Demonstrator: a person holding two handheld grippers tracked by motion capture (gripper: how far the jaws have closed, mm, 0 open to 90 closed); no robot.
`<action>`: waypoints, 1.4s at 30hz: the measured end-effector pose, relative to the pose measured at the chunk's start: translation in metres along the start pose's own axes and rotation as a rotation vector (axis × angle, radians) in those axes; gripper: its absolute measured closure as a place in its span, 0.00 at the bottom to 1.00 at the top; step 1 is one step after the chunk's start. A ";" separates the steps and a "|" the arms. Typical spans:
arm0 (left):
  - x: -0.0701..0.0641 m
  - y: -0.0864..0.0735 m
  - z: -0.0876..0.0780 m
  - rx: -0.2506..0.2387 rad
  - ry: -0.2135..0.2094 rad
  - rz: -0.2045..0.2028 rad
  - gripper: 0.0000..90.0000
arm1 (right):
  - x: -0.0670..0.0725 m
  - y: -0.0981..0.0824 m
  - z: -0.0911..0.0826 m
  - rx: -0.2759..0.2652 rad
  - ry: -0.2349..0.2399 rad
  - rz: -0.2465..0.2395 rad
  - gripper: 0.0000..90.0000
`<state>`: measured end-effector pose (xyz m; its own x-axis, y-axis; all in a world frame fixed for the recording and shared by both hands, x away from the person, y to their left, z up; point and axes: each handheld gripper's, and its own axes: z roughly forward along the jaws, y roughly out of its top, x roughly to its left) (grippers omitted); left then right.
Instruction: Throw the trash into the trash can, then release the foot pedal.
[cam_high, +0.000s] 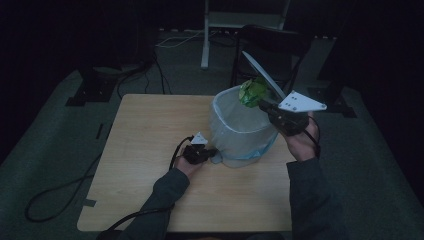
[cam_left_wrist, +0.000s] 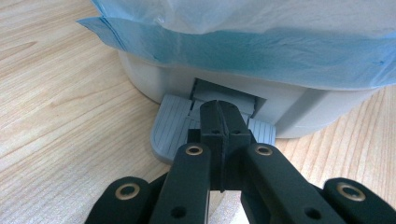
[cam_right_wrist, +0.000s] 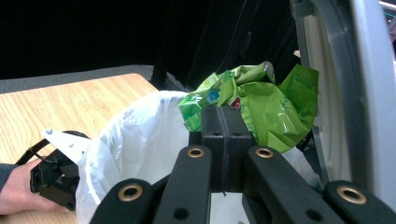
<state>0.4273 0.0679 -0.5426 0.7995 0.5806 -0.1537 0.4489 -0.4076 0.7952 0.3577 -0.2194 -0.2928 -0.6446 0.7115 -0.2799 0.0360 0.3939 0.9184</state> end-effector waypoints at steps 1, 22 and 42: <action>0.000 0.000 0.000 0.000 0.000 0.000 1.00 | 0.000 0.000 0.000 -0.001 0.003 0.002 1.00; 0.000 0.000 0.000 0.000 0.000 0.000 1.00 | 0.007 -0.010 -0.019 0.007 0.033 -0.003 0.73; 0.000 0.000 0.000 -0.001 -0.001 -0.004 1.00 | 0.007 -0.044 -0.036 0.049 0.060 0.050 0.72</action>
<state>0.4273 0.0680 -0.5426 0.7980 0.5816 -0.1577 0.4521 -0.4047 0.7949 0.3243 -0.2525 -0.3252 -0.6854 0.6955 -0.2154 0.1054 0.3875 0.9158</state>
